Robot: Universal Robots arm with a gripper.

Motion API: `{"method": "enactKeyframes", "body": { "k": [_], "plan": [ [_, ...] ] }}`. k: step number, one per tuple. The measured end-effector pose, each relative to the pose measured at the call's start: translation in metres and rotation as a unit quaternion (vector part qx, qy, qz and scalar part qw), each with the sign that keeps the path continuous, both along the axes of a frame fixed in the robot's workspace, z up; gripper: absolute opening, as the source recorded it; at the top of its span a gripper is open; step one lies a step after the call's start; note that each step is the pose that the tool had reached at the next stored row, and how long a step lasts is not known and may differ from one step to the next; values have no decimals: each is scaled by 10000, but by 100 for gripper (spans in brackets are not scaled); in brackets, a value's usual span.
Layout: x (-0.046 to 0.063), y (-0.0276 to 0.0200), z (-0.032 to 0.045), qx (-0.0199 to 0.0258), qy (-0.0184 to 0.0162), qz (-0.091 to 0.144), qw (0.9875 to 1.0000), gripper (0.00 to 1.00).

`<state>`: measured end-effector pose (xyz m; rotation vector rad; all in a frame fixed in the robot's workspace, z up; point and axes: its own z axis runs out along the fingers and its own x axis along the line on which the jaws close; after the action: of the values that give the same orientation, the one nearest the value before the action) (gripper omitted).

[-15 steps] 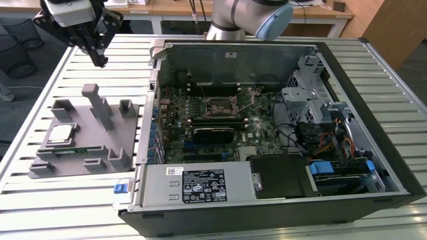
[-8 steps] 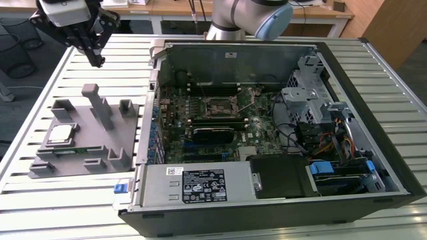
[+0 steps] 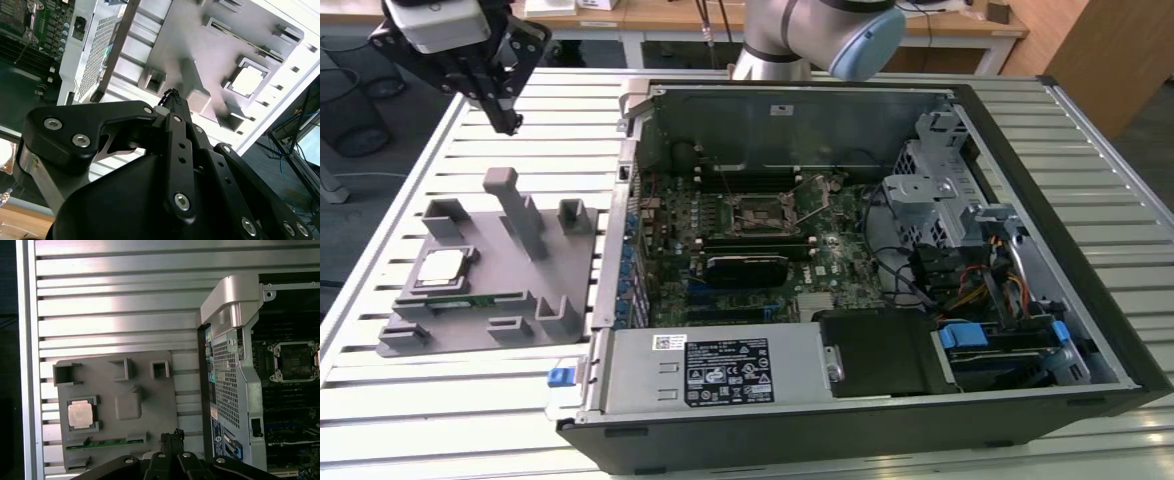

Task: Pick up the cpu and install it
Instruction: 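Reach for the cpu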

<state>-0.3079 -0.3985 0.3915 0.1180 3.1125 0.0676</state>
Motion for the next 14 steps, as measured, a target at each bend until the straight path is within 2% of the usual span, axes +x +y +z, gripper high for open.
{"method": "enactKeyframes", "body": {
  "k": [14],
  "plan": [
    [-117, 0, 0, 0, 0, 0, 10000, 11]
  ]
}}
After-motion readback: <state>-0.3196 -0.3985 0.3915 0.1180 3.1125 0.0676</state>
